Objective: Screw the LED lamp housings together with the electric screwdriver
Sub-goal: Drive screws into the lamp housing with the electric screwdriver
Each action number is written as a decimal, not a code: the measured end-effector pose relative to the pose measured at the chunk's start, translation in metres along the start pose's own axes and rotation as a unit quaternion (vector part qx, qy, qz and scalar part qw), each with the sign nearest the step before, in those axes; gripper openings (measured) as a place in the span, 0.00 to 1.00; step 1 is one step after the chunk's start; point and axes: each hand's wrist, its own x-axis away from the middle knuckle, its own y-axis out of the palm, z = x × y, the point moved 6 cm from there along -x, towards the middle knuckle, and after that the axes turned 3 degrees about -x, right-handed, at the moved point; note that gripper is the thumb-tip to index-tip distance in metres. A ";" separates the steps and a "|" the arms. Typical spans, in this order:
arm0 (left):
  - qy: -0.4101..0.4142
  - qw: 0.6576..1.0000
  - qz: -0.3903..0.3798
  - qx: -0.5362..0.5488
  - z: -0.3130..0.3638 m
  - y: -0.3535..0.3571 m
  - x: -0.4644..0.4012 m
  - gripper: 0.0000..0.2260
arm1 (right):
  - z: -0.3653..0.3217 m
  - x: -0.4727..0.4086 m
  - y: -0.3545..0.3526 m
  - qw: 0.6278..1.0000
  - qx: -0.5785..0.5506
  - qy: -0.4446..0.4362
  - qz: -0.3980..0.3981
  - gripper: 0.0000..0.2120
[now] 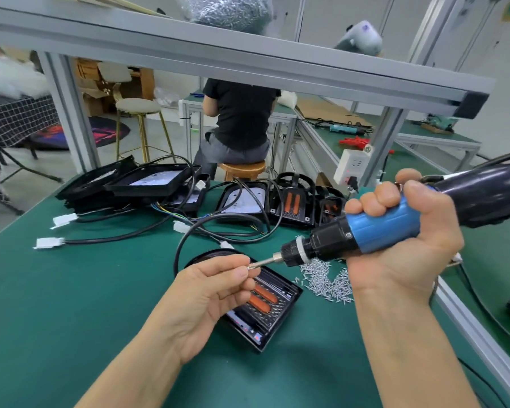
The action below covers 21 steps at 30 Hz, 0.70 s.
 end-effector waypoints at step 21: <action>0.188 0.894 0.140 -0.381 0.038 -0.055 0.012 0.08 | 0.070 0.008 0.023 0.997 0.029 0.040 -0.060 0.06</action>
